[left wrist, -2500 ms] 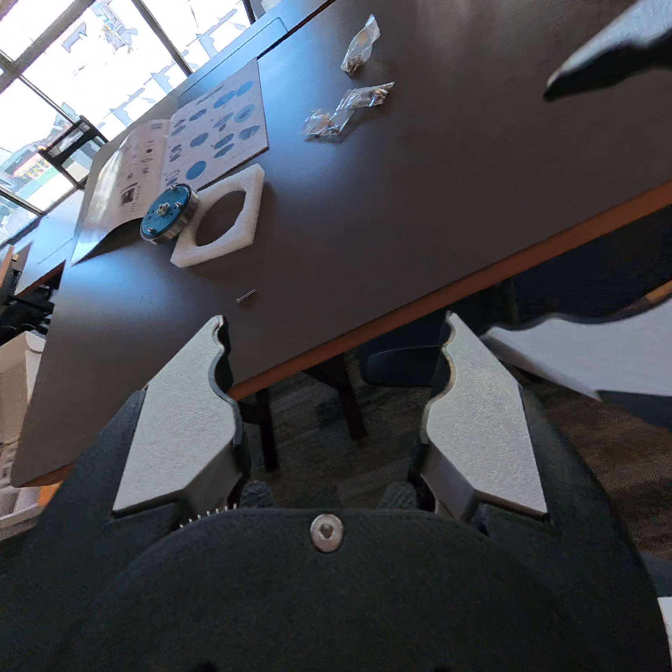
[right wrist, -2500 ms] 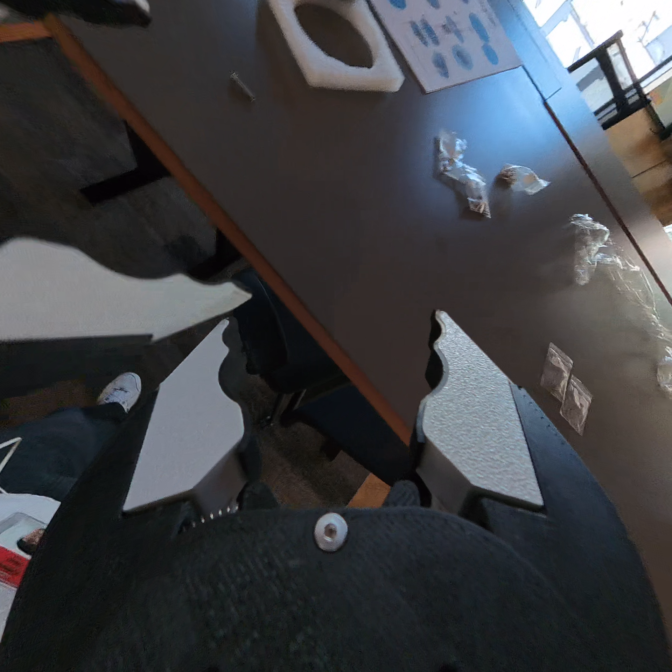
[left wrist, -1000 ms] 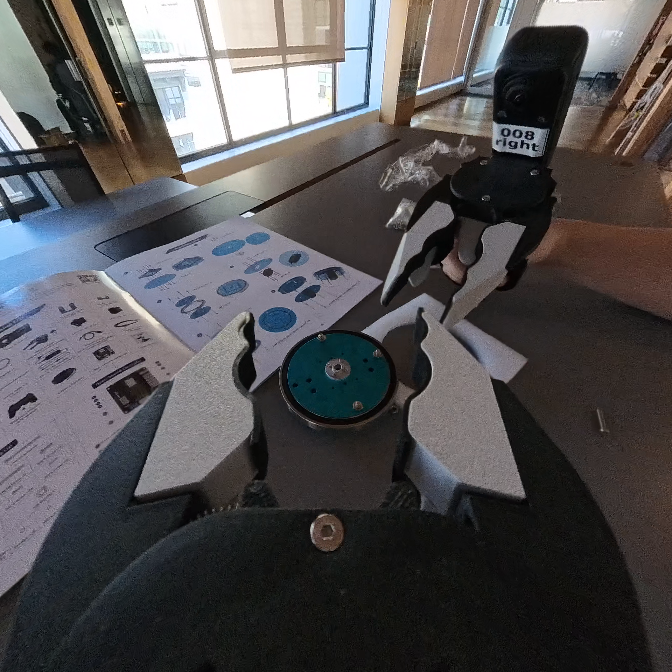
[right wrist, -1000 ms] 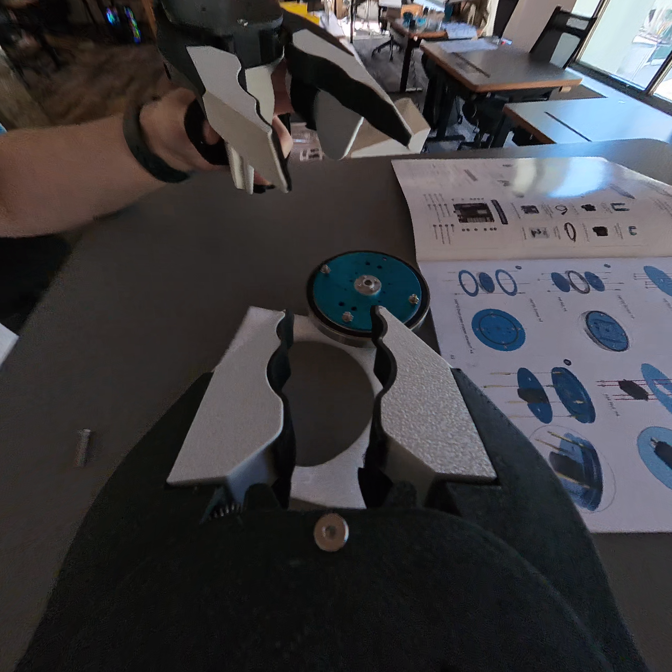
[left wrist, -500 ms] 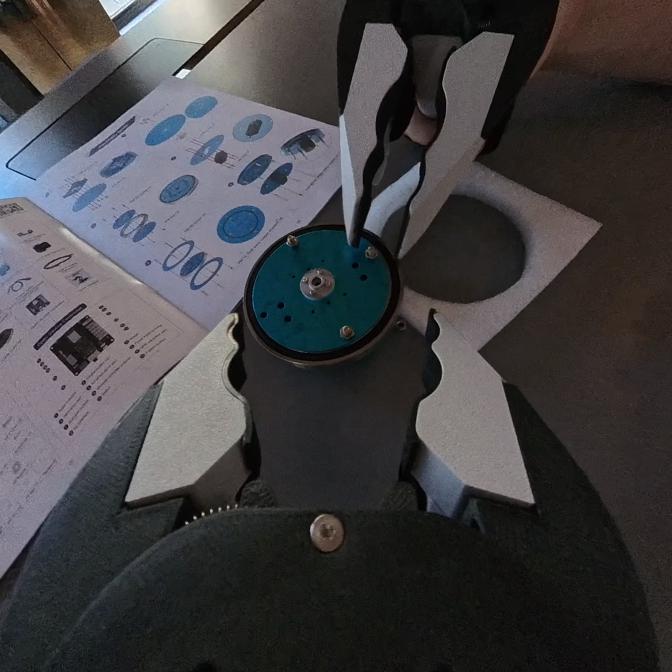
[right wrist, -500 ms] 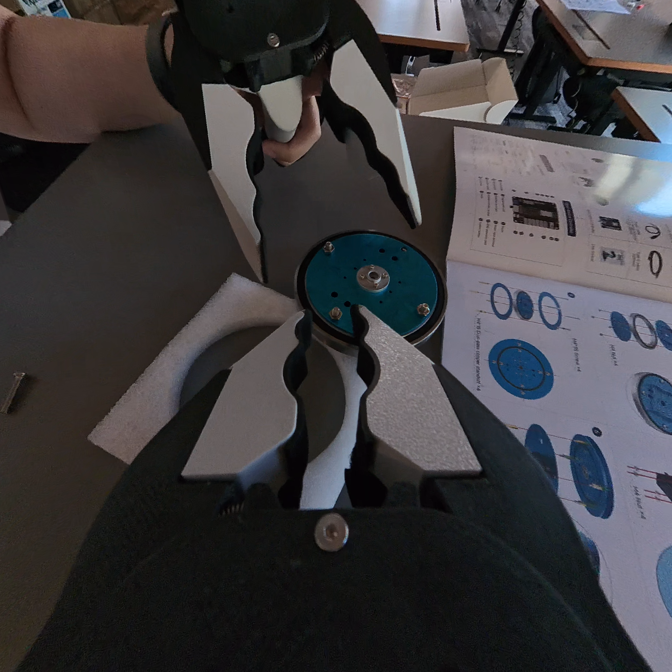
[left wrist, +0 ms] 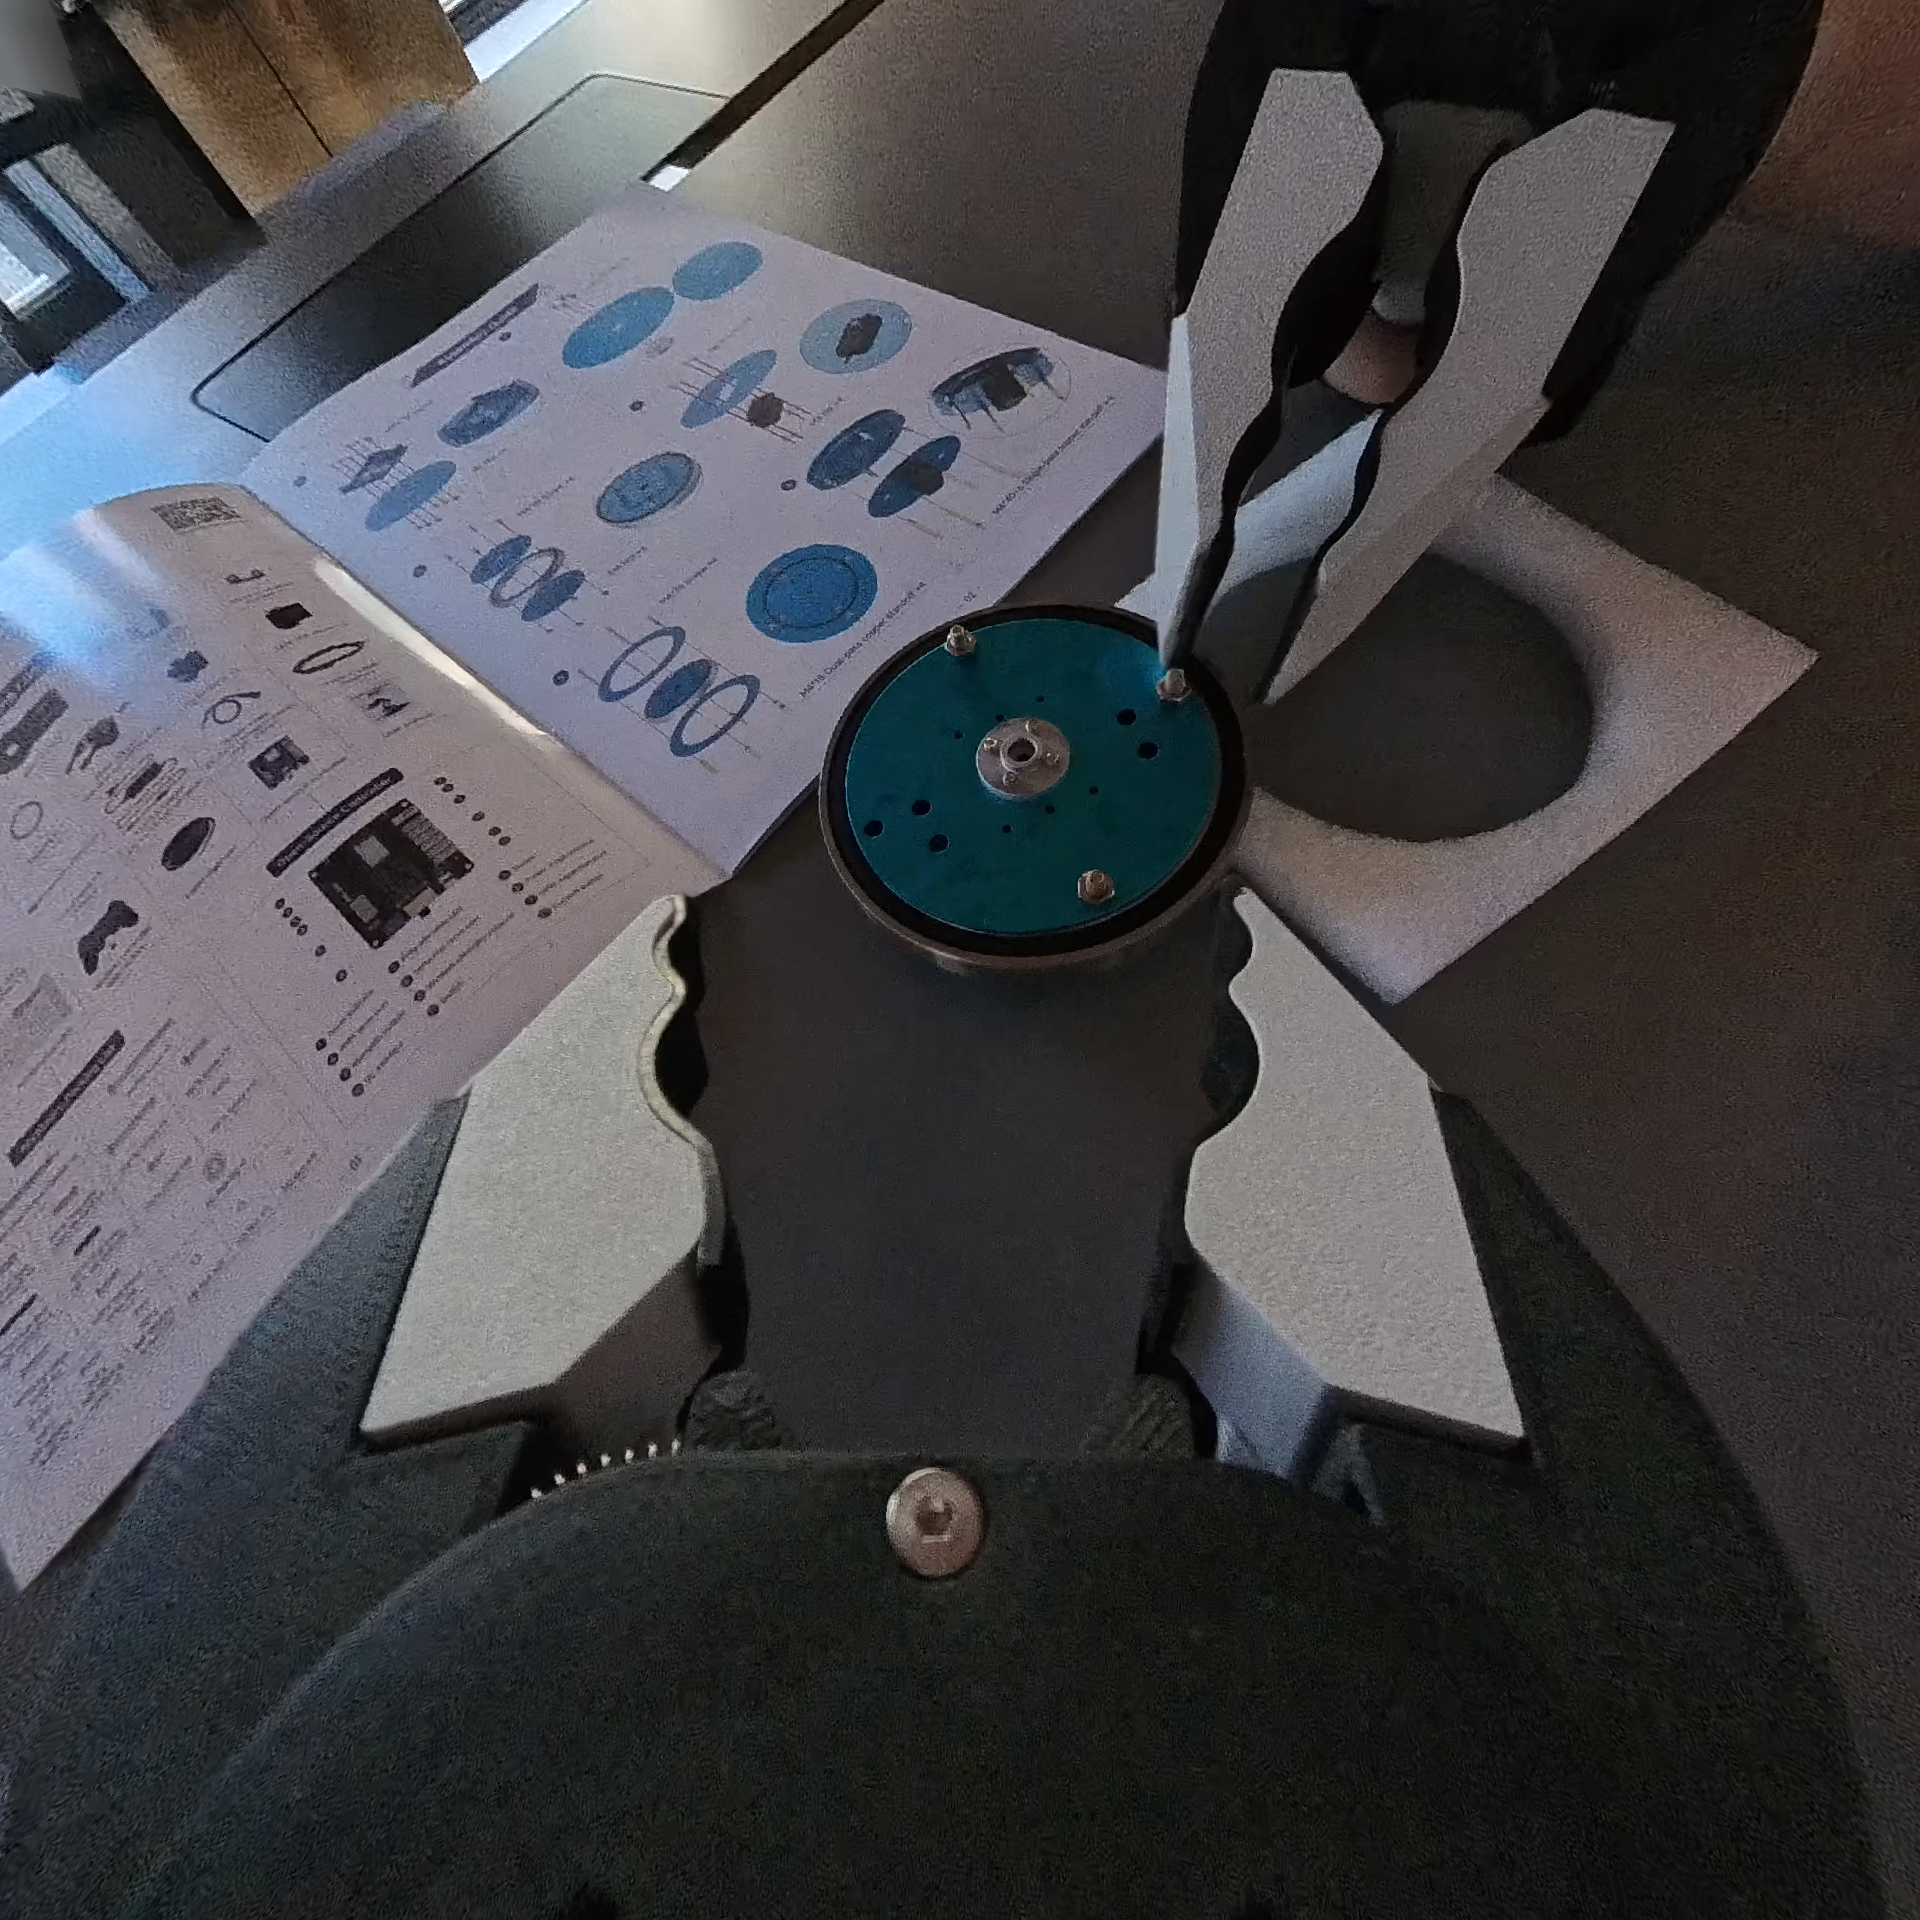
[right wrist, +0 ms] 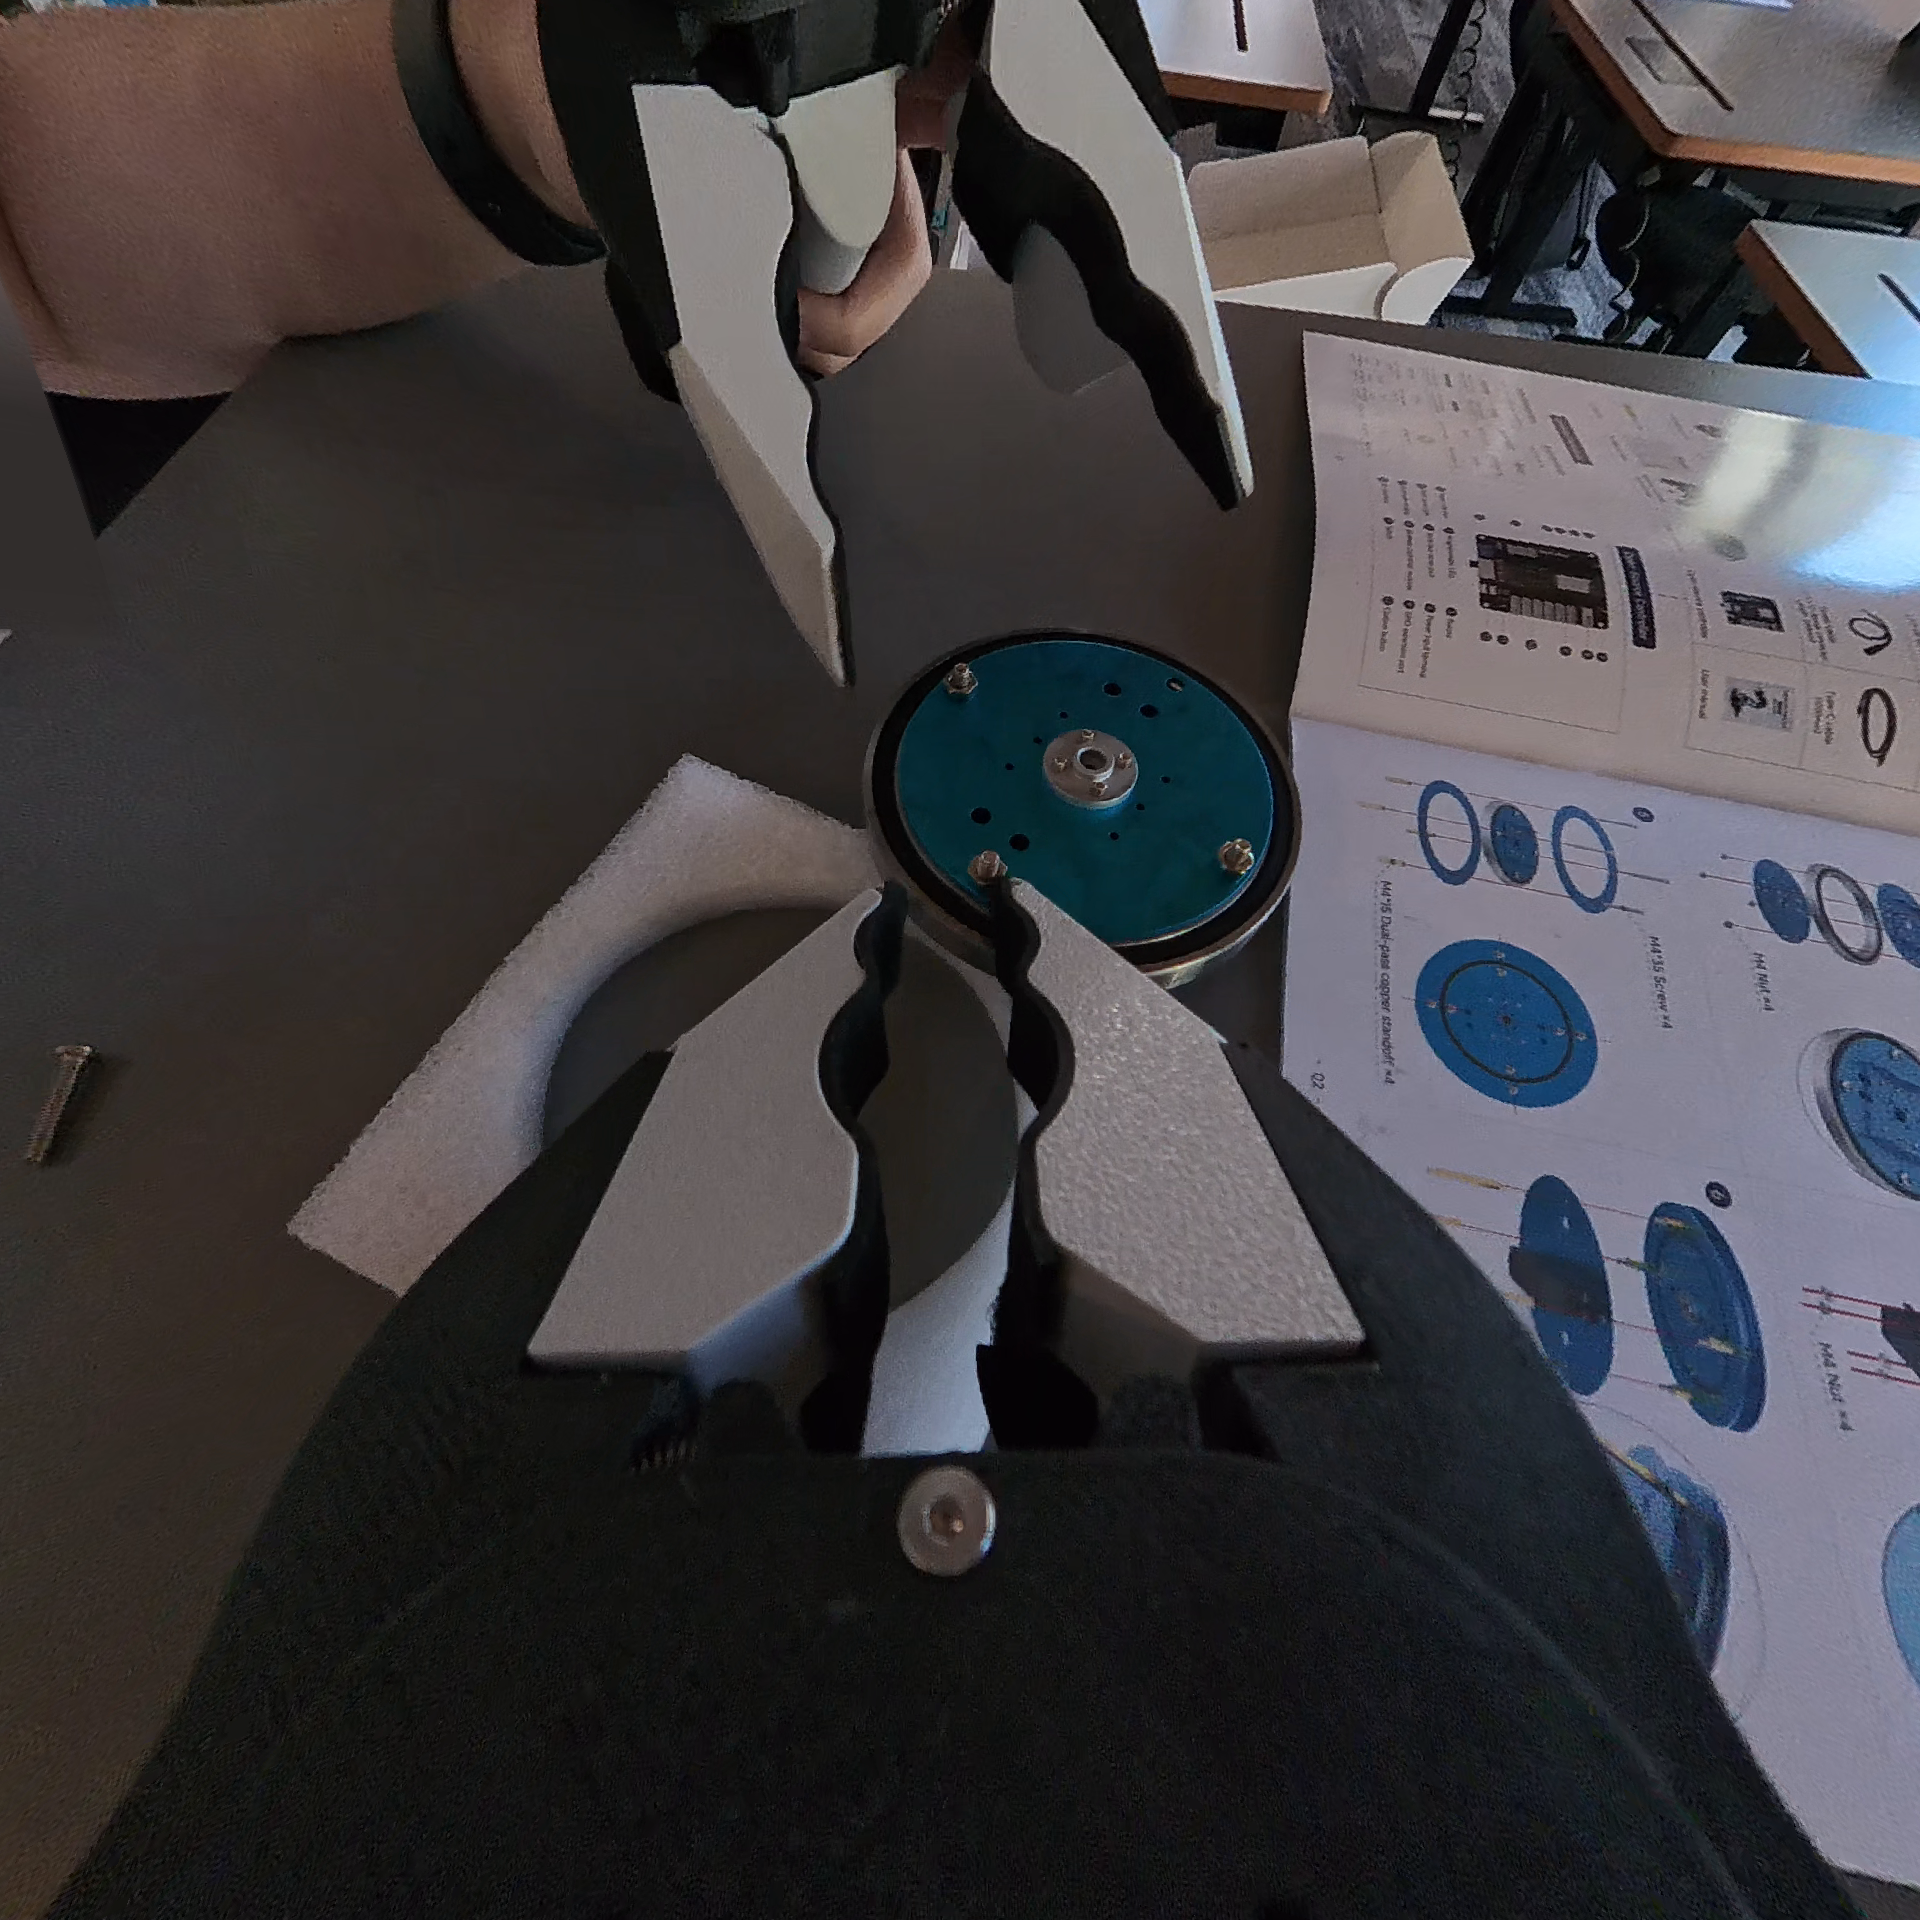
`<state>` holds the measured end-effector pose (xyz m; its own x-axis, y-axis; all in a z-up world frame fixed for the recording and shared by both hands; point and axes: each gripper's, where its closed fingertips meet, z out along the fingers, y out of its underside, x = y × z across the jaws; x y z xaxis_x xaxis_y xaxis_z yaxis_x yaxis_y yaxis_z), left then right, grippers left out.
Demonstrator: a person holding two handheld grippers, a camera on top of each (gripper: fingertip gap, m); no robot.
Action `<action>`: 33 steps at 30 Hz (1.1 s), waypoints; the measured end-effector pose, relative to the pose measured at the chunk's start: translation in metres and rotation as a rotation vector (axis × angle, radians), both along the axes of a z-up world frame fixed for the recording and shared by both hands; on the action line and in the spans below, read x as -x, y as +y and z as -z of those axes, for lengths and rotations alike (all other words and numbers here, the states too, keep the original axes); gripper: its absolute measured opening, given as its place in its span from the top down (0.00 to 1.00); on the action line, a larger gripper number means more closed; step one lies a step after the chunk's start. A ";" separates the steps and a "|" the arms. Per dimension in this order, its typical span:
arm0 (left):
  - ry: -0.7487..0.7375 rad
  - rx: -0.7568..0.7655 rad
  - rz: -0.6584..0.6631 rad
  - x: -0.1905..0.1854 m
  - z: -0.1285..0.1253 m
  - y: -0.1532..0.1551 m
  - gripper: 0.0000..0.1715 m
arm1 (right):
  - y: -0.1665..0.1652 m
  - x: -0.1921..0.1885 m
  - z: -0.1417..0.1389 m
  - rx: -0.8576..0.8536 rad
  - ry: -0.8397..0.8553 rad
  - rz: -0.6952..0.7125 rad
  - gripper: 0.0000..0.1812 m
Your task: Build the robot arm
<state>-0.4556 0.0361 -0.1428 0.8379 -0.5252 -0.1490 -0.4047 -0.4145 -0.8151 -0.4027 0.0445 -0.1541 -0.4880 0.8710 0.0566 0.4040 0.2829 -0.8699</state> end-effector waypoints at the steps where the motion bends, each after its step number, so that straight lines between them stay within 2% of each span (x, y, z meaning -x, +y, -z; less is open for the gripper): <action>1: -0.002 0.001 -0.003 0.001 -0.001 -0.001 0.43 | 0.001 0.000 0.000 0.002 0.002 0.006 0.91; 7: -0.020 0.039 0.020 0.000 0.004 -0.004 0.45 | 0.002 0.000 -0.003 -0.023 -0.023 0.027 0.88; 9: -0.071 0.067 0.048 0.000 0.003 -0.009 0.48 | 0.013 -0.003 -0.014 -0.041 0.033 0.108 0.83; 11: -0.133 0.101 0.091 0.000 0.003 -0.014 0.49 | 0.021 -0.011 -0.019 -0.030 0.042 0.205 0.74; 14: -0.171 0.071 0.144 0.009 -0.002 -0.009 0.45 | 0.027 -0.014 -0.027 0.030 0.071 0.343 0.66; 17: -0.230 0.117 0.195 0.019 -0.002 -0.003 0.43 | 0.027 -0.007 -0.020 0.088 0.001 0.421 0.62; 20: -0.314 0.216 0.271 0.023 -0.002 -0.002 0.56 | 0.022 -0.003 -0.012 0.108 -0.074 0.481 0.62; 24: -0.453 0.364 0.210 0.036 0.000 0.025 0.69 | 0.014 -0.004 -0.007 0.103 -0.121 0.568 0.56; 28: -0.597 0.518 0.184 0.032 0.004 0.036 0.74 | 0.016 -0.001 0.004 0.019 -0.142 0.637 0.50; 33: -0.678 0.615 0.132 0.023 0.016 0.036 0.74 | 0.015 0.009 0.016 0.018 -0.177 0.651 0.50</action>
